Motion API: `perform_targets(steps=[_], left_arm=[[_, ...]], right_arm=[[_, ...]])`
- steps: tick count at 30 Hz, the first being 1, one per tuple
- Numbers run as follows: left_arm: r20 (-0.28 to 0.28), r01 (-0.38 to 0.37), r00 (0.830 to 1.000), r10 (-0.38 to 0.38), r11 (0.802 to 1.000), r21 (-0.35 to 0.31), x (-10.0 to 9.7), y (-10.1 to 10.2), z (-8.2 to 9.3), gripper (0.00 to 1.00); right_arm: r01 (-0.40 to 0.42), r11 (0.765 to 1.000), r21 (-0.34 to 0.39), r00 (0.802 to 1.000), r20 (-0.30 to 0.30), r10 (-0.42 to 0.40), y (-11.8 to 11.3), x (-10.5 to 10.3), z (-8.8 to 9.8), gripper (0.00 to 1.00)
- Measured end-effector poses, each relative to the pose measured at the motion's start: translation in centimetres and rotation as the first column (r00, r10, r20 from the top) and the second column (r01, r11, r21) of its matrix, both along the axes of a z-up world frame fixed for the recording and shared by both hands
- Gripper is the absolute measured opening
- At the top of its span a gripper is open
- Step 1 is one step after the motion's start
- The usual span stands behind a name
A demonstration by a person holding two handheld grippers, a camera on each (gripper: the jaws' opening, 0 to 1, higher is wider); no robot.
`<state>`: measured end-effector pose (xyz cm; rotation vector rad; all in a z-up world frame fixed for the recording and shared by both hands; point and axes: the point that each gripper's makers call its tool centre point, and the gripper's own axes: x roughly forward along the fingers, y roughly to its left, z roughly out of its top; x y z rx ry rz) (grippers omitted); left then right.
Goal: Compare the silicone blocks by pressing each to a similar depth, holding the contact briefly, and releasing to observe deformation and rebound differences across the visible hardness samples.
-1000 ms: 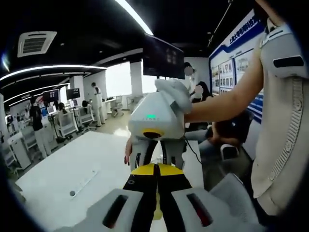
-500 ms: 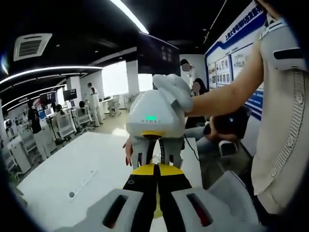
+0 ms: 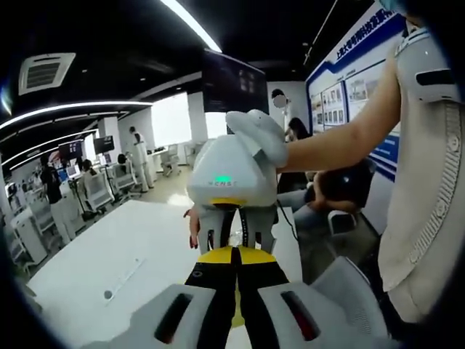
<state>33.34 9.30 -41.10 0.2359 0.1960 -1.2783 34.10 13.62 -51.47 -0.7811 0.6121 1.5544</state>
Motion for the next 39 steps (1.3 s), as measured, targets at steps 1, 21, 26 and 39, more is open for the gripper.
perform_targets(steps=[1,21,26,39], left_arm=[[-0.002,0.001,1.000,-0.001,1.000,0.000,-0.03,0.02,-0.01,0.00],[-0.004,0.011,1.000,-0.011,1.000,0.017,-0.23,0.40,-0.56,0.00],[-0.001,0.007,1.000,-0.007,1.000,0.016,0.05,0.42,-0.53,0.00],[-0.009,-0.003,1.000,0.003,1.000,0.006,0.52,0.81,-0.46,0.00]], right_arm=[[-0.001,1.000,-0.001,1.000,-0.001,0.001,0.05,-0.14,0.00,0.06],[0.003,1.000,-0.017,1.000,-0.017,-0.003,-0.05,-0.50,-0.53,0.06],[0.013,1.000,-0.013,0.999,-0.029,-0.014,-0.06,-0.22,-0.47,0.08],[0.023,1.000,-0.009,0.997,-0.073,-0.023,0.41,-0.36,-0.38,0.11]])
